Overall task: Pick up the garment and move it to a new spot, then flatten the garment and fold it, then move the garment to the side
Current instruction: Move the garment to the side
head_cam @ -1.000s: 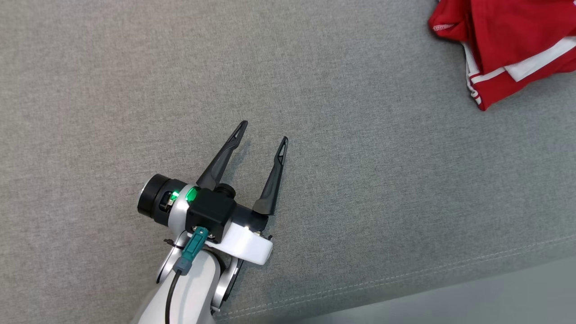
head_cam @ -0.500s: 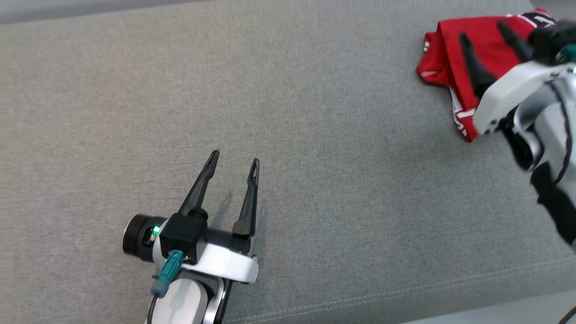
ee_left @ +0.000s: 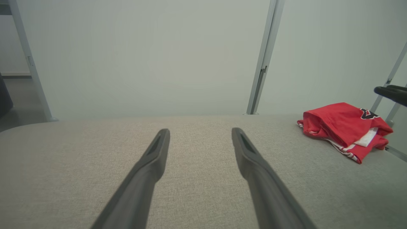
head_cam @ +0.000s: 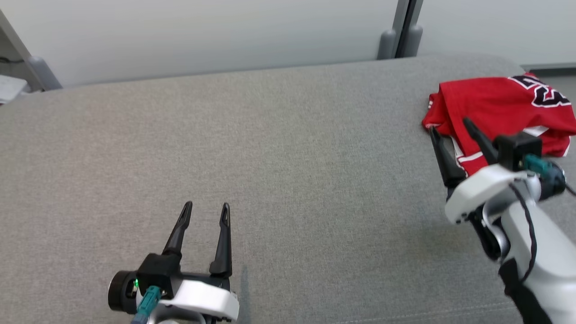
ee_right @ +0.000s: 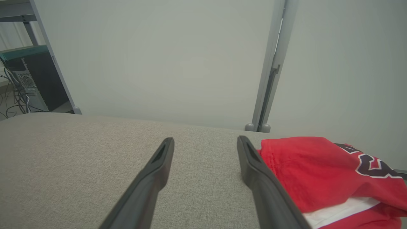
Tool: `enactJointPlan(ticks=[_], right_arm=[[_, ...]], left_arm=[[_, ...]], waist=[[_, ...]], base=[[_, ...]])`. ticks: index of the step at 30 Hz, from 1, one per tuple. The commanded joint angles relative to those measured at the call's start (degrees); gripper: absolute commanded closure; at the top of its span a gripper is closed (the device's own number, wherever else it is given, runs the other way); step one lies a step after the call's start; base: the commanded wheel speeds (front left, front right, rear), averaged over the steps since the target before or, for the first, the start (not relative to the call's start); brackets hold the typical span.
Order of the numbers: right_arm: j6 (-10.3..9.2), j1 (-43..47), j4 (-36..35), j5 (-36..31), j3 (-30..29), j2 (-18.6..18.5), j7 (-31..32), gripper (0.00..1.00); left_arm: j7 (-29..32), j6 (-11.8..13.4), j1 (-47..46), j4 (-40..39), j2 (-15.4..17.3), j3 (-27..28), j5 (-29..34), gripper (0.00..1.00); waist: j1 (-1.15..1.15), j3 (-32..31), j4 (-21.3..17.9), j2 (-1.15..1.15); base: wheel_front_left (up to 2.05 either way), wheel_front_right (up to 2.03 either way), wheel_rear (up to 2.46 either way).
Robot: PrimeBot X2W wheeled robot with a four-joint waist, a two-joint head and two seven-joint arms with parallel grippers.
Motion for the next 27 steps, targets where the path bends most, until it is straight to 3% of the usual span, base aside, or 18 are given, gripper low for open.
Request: enactJointPlan(ticks=[1, 5, 15, 27], right_arm=[[0.06, 1.4, -1.7, -0.7, -0.1, 0.2, -0.7, 0.00], [0.06, 8.4, -7.7, -4.5, -5.4, 2.3, -0.7, 0.00], [0.06, 21.3, -22.0, -7.3, -10.9, 3.6, -0.7, 0.00], [0.06, 35.4, -34.1, -7.2, -16.0, 5.3, -0.7, 0.00]], left_arm=[[-0.3, 0.5, -0.6, -1.3, 0.1, 2.0, -0.5, 0.00], [-0.3, -0.6, 1.1, -1.9, 0.1, 2.9, -1.4, 0.00], [-0.3, -3.1, 3.7, -3.8, 0.1, 5.6, -0.8, 0.00], [-0.3, -2.9, 8.5, -5.2, 0.1, 8.7, -0.9, 0.00]], waist=[[0.00, -1.7, 0.8, 0.00], [0.00, -3.9, 1.3, 0.00], [0.00, -6.4, 2.1, 0.00], [0.00, -9.2, 2.7, 0.00]], base=[[0.00, 0.00, 0.00], [0.00, 0.00, 0.00], [0.00, 0.00, 0.00], [0.00, 0.00, 0.00]])
